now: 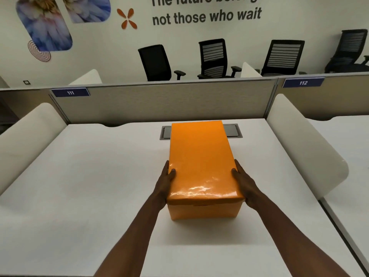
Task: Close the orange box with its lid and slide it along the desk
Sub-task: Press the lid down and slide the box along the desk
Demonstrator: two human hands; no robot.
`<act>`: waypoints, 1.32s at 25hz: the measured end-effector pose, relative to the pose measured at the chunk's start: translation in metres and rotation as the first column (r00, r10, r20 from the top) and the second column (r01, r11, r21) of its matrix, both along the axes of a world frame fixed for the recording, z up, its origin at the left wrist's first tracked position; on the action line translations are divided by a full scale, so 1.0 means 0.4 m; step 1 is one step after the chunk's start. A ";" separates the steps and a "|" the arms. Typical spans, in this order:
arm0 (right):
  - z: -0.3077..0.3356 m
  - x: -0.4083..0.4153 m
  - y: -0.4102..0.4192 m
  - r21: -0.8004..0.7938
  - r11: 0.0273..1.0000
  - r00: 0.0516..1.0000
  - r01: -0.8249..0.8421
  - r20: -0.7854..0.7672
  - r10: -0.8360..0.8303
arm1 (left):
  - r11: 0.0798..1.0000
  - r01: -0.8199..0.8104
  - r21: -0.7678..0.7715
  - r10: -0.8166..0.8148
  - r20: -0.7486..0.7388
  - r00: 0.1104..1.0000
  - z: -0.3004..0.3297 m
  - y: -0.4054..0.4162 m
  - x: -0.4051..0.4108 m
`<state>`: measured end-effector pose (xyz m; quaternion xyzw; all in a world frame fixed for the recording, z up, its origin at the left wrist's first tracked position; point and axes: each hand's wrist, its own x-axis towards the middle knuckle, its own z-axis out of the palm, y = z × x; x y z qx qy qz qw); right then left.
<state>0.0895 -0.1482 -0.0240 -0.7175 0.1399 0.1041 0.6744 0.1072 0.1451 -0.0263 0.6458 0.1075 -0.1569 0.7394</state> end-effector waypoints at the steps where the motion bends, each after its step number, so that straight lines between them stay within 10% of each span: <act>1: 0.000 0.001 -0.003 0.018 1.000 1.000 -0.002 0.005 0.002 | 1.000 -0.008 -0.018 0.008 -0.008 1.000 0.001 0.001 0.002; 9: -0.059 -0.041 -0.028 0.329 0.944 0.999 0.022 -0.043 -0.008 | 0.990 -0.096 -0.103 0.092 -0.041 0.995 -0.033 0.011 -0.042; 24: 0.031 -0.006 0.236 0.369 0.913 0.984 -0.175 0.059 0.165 | 0.920 -0.387 -0.062 0.390 0.247 0.887 0.102 0.268 -0.172; 33: 0.120 0.155 0.890 0.378 0.886 0.962 -0.268 0.151 0.226 | 0.603 -0.796 0.047 0.759 0.275 0.590 0.197 0.846 -0.081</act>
